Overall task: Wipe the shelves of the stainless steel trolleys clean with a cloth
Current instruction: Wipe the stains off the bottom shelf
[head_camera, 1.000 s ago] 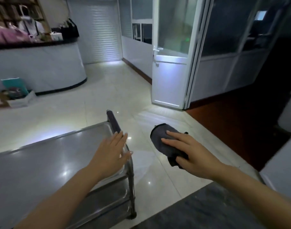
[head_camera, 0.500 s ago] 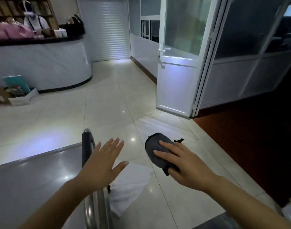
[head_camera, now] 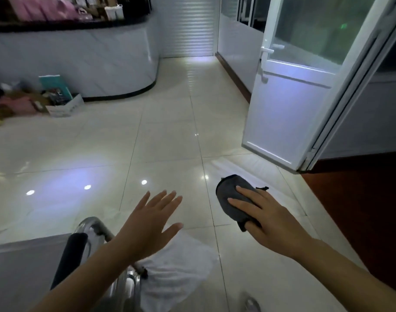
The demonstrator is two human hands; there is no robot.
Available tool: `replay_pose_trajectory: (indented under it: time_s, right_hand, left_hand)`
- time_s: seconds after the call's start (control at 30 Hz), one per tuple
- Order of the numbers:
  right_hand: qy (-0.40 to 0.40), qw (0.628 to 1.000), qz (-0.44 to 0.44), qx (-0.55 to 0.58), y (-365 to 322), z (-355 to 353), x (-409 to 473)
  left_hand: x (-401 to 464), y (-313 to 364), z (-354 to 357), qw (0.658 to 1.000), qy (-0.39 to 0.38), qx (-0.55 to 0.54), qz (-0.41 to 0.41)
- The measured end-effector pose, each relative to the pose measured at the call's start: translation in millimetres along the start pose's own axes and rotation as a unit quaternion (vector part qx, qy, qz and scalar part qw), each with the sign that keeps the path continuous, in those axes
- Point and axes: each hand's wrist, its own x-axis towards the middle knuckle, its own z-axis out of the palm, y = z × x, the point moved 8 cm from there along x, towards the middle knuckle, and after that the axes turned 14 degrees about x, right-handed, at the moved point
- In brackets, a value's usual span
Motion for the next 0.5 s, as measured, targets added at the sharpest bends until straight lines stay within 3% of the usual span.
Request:
replay_pose_trajectory:
  time_s: [0.3,0.5]
  right_hand:
    - [-0.078,0.989,-0.114,0.049,99.1,2.6,173.6]
    - [-0.157,0.961,-0.206,0.094,83.0,60.9,311.4]
  left_hand:
    - [100.0,-41.8,-16.0,0.985,-0.008,-0.062,-0.159]
    - [106.4,-124.1,14.8,0.956,-0.051,-0.066,-0.282]
